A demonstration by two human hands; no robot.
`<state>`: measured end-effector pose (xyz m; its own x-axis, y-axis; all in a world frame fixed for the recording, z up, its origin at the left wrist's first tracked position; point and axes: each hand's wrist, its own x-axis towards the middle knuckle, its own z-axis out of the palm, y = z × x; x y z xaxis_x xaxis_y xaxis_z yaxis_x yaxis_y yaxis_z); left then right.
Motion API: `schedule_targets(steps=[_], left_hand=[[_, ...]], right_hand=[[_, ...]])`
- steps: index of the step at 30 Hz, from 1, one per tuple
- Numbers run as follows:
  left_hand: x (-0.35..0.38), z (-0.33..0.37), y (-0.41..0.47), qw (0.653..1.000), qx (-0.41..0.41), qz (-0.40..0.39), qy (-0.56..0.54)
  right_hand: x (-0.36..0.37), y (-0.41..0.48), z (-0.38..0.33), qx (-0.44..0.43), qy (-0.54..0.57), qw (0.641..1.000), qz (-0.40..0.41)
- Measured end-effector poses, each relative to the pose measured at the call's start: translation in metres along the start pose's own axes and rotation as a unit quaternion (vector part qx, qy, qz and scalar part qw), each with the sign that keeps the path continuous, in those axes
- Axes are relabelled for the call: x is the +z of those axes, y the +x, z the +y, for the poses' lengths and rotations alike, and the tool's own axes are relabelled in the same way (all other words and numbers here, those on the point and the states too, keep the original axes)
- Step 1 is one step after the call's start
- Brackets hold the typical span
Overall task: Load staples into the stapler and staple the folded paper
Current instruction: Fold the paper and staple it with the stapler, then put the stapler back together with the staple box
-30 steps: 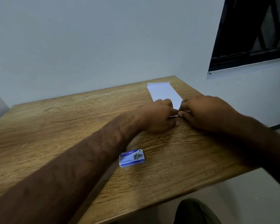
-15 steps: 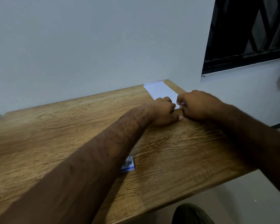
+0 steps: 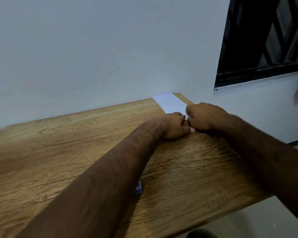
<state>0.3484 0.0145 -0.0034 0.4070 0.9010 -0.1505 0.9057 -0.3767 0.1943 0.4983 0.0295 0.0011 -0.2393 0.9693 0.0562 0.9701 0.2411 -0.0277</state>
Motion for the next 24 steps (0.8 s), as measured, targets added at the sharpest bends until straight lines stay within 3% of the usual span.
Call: schedule_targets(steps=[9, 15, 24], left_hand=[[-0.020, -0.025, -0.046, 0.996, 0.020, 0.042, -0.072], [-0.030, -0.069, -0.112, 0.994, 0.007, 0.086, -0.068], [-0.006, -0.122, -0.198, 0.992, -0.064, 0.077, -0.076]], right_hand=[[-0.005, -0.018, -0.011, -0.025, 0.005, 0.999, 0.022], [-0.010, -0.035, -0.042, -0.109, 0.044, 0.993, 0.014], [-0.011, -0.048, -0.128, -0.258, 0.086, 0.962, -0.026]])
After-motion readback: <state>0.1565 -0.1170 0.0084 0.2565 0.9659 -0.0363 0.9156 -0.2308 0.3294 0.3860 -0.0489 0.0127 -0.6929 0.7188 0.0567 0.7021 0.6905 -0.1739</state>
